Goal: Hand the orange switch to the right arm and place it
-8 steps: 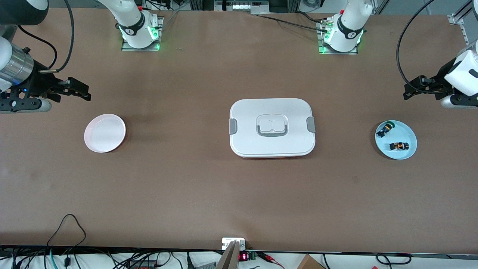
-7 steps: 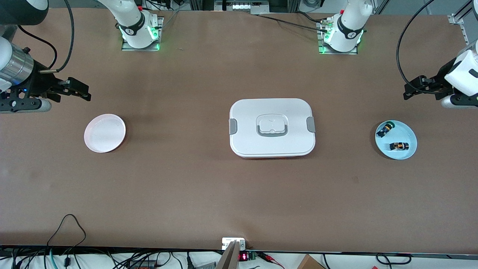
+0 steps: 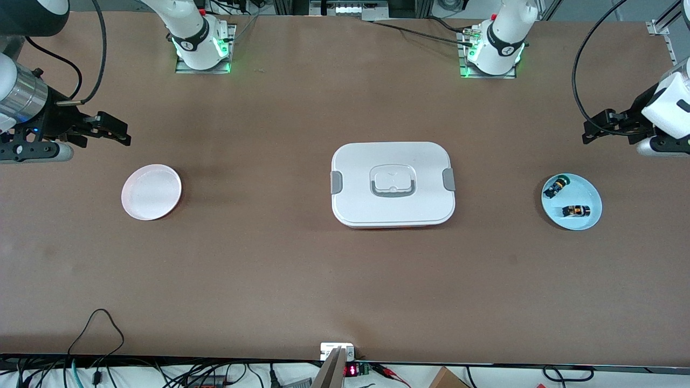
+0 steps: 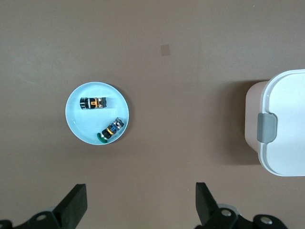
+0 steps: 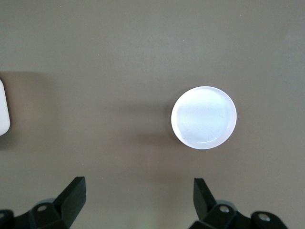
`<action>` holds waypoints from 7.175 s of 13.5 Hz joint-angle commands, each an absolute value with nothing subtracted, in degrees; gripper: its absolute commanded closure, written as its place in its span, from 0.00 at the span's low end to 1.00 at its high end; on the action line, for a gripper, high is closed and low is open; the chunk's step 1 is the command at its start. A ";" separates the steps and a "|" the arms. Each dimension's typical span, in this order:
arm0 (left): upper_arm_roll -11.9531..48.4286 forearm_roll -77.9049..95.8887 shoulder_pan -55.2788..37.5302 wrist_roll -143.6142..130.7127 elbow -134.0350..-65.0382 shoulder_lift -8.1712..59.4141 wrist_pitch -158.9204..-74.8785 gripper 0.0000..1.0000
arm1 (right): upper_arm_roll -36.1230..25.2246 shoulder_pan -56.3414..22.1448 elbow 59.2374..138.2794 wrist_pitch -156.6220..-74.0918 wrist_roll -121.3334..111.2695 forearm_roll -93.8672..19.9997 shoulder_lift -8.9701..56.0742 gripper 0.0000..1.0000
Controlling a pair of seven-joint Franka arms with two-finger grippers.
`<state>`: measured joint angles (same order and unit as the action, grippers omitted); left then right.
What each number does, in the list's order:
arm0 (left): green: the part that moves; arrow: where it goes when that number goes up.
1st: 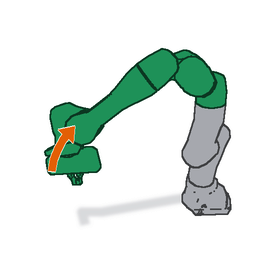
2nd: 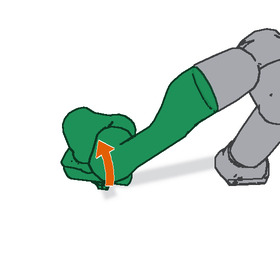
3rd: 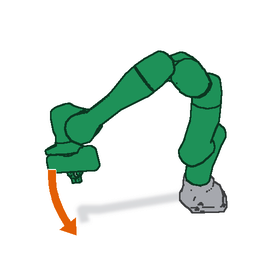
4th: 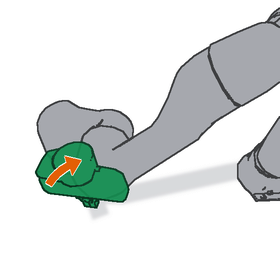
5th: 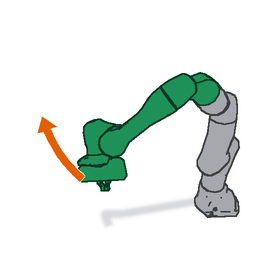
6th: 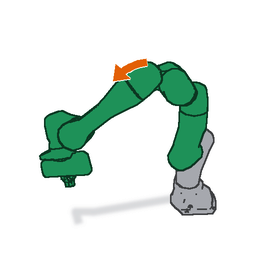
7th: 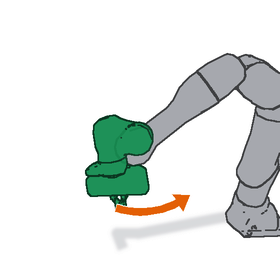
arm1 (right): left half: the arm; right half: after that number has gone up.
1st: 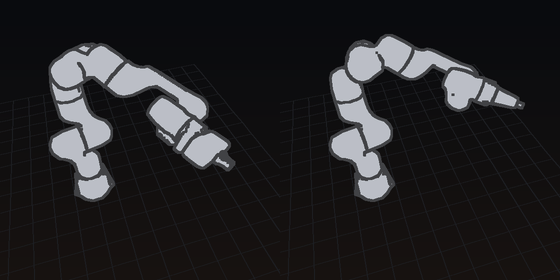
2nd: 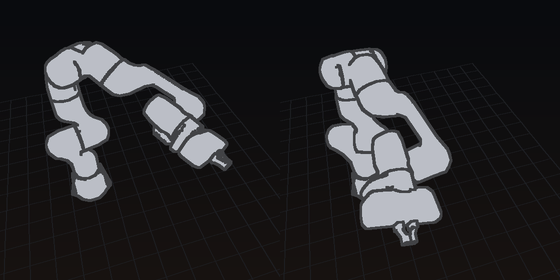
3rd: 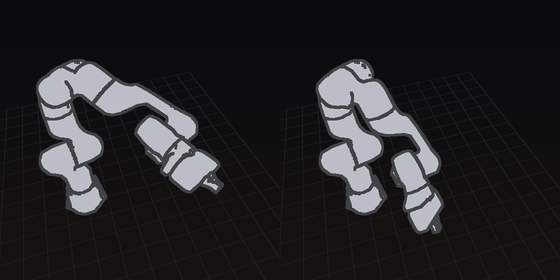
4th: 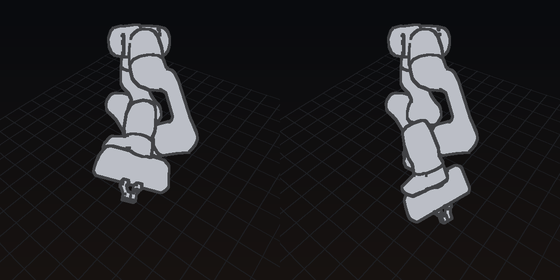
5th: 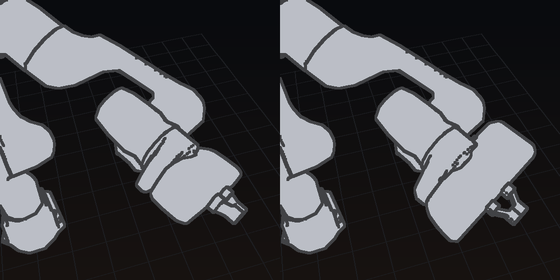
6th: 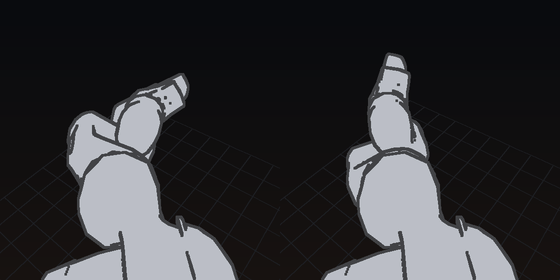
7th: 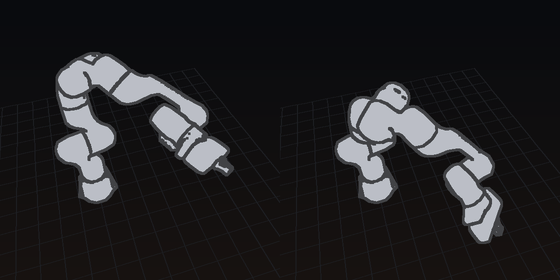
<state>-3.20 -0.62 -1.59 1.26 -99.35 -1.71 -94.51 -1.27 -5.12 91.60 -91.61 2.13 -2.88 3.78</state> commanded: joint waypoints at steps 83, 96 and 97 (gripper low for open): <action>9.92 -4.04 25.75 14.59 -108.47 28.92 -129.67 0.70 | -0.88 -3.96 92.02 -90.97 2.90 -2.99 3.08 0.00; 25.03 8.33 26.19 21.96 -88.78 28.65 -91.77 0.74 | -0.88 -3.87 92.02 -91.05 2.90 -2.99 3.34 0.00; 26.18 11.83 26.28 22.93 -88.68 28.65 -91.06 0.74 | -0.88 -3.87 92.02 -91.23 2.90 -2.99 3.43 0.00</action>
<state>23.83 7.41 25.33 19.51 -90.62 28.48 -93.92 -1.29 -4.44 91.63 -91.46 2.17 -2.88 3.89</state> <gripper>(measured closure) 0.282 0.000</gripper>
